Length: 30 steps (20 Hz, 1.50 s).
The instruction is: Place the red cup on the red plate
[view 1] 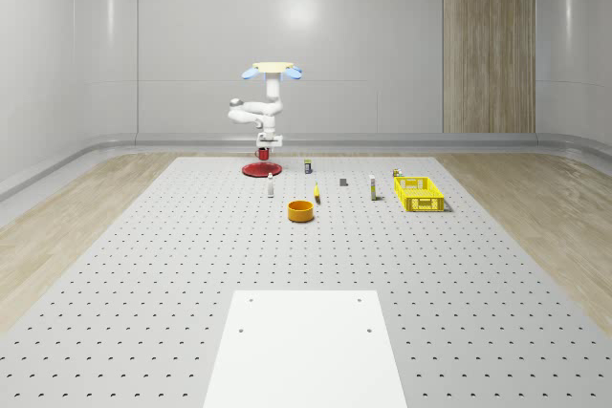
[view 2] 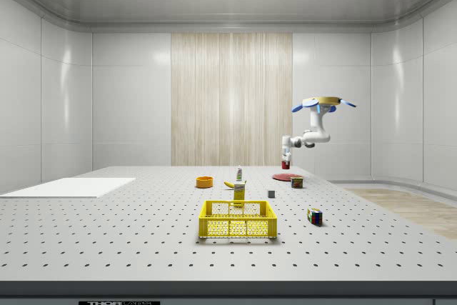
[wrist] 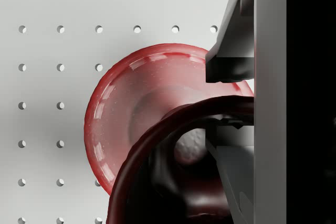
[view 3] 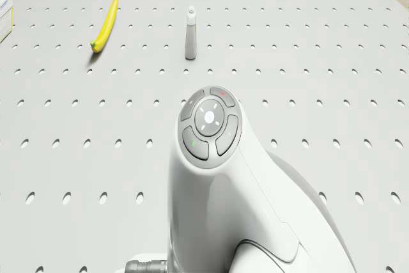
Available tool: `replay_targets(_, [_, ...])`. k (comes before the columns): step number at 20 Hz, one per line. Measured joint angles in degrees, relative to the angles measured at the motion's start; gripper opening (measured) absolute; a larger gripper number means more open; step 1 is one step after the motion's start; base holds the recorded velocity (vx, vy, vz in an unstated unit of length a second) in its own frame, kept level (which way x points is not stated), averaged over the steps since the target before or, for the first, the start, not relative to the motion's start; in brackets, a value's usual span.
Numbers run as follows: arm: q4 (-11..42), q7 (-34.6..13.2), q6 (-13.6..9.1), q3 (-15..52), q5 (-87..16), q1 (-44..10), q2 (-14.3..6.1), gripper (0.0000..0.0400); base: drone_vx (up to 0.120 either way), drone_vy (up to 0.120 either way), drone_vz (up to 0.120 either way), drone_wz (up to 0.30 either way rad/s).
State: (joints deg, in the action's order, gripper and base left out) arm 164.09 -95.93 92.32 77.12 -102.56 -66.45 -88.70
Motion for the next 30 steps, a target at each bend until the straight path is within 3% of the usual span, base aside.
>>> replay_targets(20, [-3.9,0.0,4.7,-12.8,-12.1,-2.5,0.3,0.0099,0.0,0.0,0.0,0.0])
replay_targets(22, [-4.2,0.0,4.8,-13.5,-12.8,-2.6,0.5,0.0217,0.0,0.0,0.0,0.0])
replay_targets(24, [-4.4,0.0,4.8,-13.9,-13.2,-2.6,0.7,0.0289,0.0,0.0,0.0,0.0])
replay_targets(27, [-3.9,0.1,4.2,-13.0,-12.5,-2.2,0.9,0.0348,0.0,0.0,0.0,0.0])
replay_targets(30, [-3.4,0.2,3.4,-11.8,-11.5,-1.8,1.0,0.0375,0.0,0.0,0.0,0.0])
